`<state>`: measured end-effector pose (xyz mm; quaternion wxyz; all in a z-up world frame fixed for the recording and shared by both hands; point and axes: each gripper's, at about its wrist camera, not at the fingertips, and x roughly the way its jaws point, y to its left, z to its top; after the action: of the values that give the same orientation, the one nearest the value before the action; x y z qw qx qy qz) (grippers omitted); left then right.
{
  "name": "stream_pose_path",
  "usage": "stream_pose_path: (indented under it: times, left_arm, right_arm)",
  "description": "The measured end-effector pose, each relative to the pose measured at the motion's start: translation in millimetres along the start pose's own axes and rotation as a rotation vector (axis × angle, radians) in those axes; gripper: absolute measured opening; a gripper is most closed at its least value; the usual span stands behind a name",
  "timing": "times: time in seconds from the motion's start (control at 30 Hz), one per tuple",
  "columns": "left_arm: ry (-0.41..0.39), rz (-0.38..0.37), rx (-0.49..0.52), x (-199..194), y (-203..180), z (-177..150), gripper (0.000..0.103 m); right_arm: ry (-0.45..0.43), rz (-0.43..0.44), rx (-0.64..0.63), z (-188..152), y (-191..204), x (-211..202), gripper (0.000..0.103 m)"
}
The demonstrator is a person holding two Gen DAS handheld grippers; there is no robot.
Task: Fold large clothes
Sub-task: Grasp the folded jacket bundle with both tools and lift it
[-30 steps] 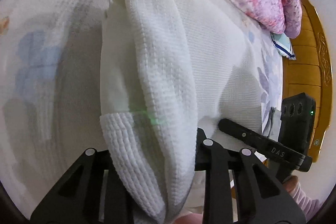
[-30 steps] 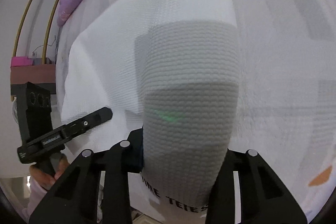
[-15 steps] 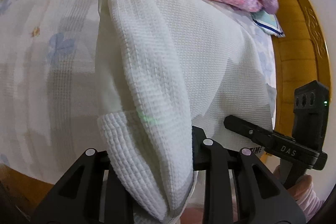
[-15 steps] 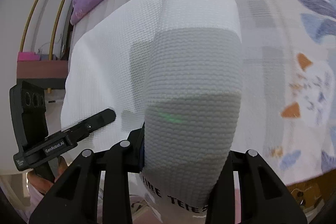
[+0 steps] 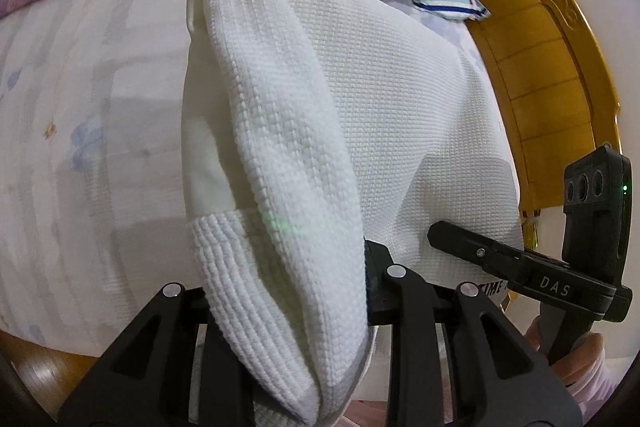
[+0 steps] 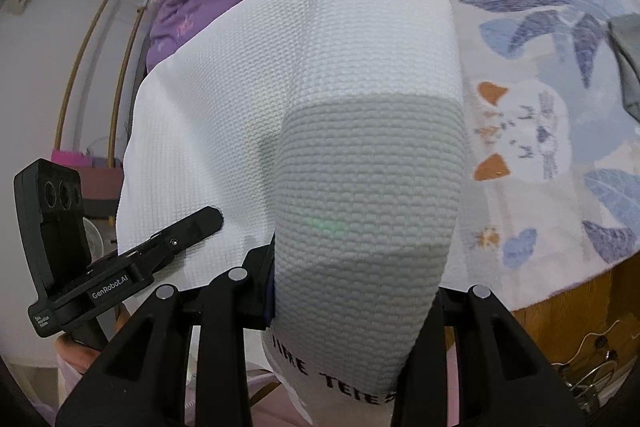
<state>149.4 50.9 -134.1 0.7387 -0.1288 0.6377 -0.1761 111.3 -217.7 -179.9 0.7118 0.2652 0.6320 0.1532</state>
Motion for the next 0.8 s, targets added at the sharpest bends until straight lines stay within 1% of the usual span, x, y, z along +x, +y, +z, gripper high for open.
stream_pose_path:
  times: [0.07, 0.17, 0.27, 0.33, 0.37, 0.4, 0.47, 0.5, 0.53, 0.57, 0.63, 0.67, 0.77, 0.8]
  left_arm:
    - [-0.002, 0.001, 0.023, 6.4, -24.0, 0.1, 0.026]
    - [0.000, 0.000, 0.049, 24.8, -67.7, 3.1, 0.026]
    - [-0.001, 0.019, 0.055, 45.2, -107.6, 5.3, 0.026]
    - [0.001, 0.033, 0.055, 64.9, -143.2, 7.6, 0.026]
    - [0.008, 0.025, 0.038, 77.4, -163.5, 9.8, 0.026]
    - [0.014, 0.020, 0.031, 85.2, -176.1, 11.9, 0.026]
    - [0.022, 0.014, 0.043, 104.1, -209.9, 16.7, 0.026]
    - [0.026, 0.005, 0.051, 118.2, -233.4, 20.5, 0.026]
    - [0.032, -0.004, 0.050, 128.8, -247.4, 24.0, 0.026]
    - [0.042, -0.016, 0.047, 142.2, -265.7, 28.4, 0.026]
    - [0.061, -0.035, 0.042, 165.2, -293.0, 36.7, 0.026]
    - [0.072, -0.046, 0.048, 182.4, -313.5, 42.8, 0.026]
    - [0.084, -0.079, 0.081, 227.4, -361.3, 58.9, 0.026]
    - [0.087, -0.088, 0.084, 240.7, -374.4, 63.7, 0.026]
  right_arm:
    - [-0.017, 0.007, 0.010, -0.2, -12.6, -16.5, 0.033]
    - [-0.044, 0.016, 0.009, 4.7, -52.0, -44.2, 0.033]
    - [-0.046, 0.026, -0.001, 16.3, -91.5, -68.8, 0.033]
    - [-0.037, 0.027, -0.006, 25.9, -116.7, -85.5, 0.033]
    - [-0.033, 0.026, -0.003, 31.4, -131.0, -94.2, 0.033]
    - [-0.027, 0.022, -0.004, 38.4, -148.8, -105.7, 0.033]
    - [-0.019, 0.012, -0.013, 53.0, -183.5, -129.6, 0.033]
    - [-0.017, 0.008, -0.007, 59.1, -200.1, -140.1, 0.033]
    - [-0.015, 0.001, -0.003, 65.3, -213.5, -149.6, 0.033]
    - [-0.013, -0.009, -0.005, 70.4, -224.7, -157.3, 0.033]
    - [-0.007, -0.038, 0.000, 87.2, -259.2, -177.7, 0.033]
    - [-0.006, -0.048, 0.004, 93.3, -272.1, -183.4, 0.033]
    - [-0.006, -0.093, 0.018, 122.8, -328.3, -206.9, 0.033]
    - [-0.004, -0.104, 0.016, 129.3, -341.4, -211.9, 0.033]
